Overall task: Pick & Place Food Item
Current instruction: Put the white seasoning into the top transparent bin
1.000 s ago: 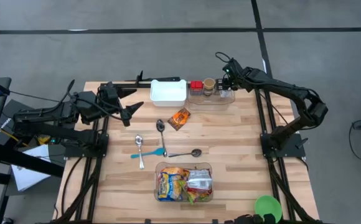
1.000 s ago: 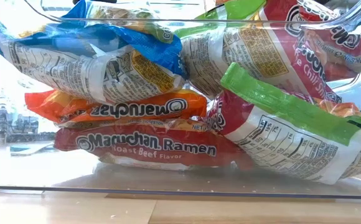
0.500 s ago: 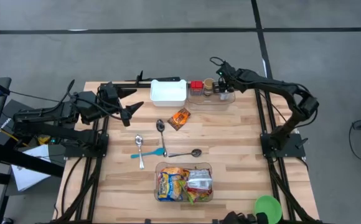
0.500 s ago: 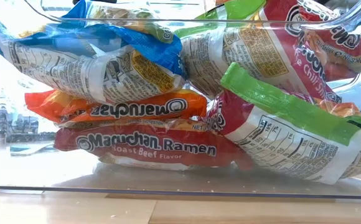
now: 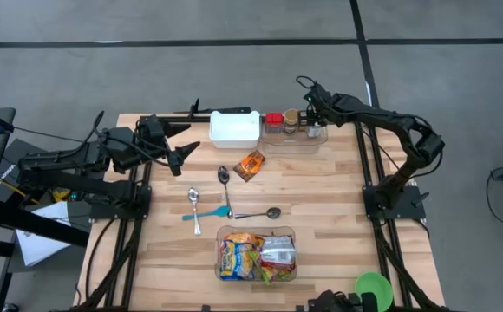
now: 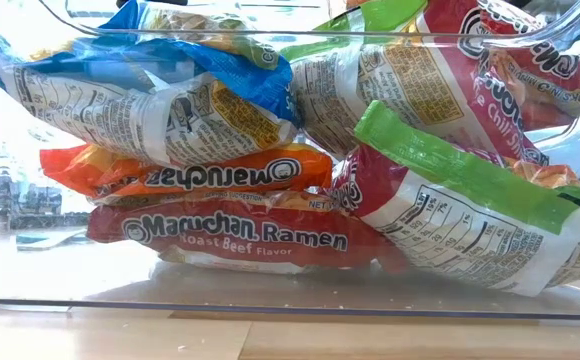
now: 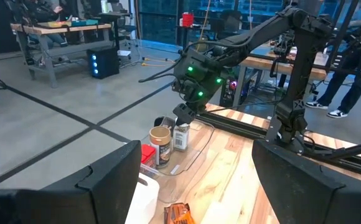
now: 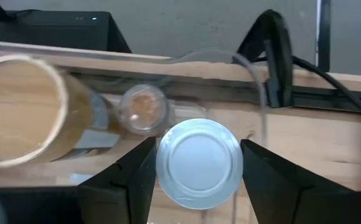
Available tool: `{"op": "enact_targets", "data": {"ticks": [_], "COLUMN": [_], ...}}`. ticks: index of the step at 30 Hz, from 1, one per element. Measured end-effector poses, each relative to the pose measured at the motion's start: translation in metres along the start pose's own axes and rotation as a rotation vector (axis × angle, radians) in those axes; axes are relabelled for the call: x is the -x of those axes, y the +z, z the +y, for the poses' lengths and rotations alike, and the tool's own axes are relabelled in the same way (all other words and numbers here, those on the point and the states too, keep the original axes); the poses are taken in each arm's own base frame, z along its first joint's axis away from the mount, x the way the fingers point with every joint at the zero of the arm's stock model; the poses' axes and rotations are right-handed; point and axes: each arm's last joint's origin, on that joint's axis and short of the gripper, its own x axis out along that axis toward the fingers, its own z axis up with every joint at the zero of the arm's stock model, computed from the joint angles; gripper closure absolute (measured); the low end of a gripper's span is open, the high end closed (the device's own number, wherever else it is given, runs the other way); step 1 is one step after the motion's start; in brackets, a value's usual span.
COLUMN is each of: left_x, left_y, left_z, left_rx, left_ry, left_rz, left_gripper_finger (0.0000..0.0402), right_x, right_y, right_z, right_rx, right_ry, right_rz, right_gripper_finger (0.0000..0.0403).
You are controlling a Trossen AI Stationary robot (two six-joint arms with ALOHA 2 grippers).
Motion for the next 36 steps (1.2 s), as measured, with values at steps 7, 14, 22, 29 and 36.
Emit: {"op": "enact_targets", "data": {"ticks": [7, 14, 22, 29, 36], "left_x": [0.000, 0.000, 0.000, 0.000, 0.000], "left_y": [0.000, 0.000, 0.000, 0.000, 0.000], "left_z": [0.000, 0.000, 0.000, 0.000, 0.000], "left_rx": [0.003, 0.021, 0.022, 0.024, 0.029], "left_ry": [0.000, 0.000, 0.000, 0.000, 0.000], "left_rz": [0.000, 0.000, 0.000, 0.000, 0.000], "left_gripper_finger": [0.0101, 0.0101, 0.0101, 0.0101, 0.0101], "right_x": [-0.001, -0.003, -0.005, -0.006, -0.007], "right_y": [0.001, 0.004, 0.010, 0.014, 0.014], "right_z": [-0.002, -0.003, -0.007, -0.009, -0.007], "right_rx": [-0.008, -0.030, -0.060, -0.079, -0.046], "right_ry": [-0.016, -0.019, -0.016, -0.010, 0.001], "right_rz": [-0.006, -0.030, -0.050, -0.074, -0.082], "right_gripper_finger": [0.0204, 0.0204, 0.0204, 0.0204, 0.0192]}}
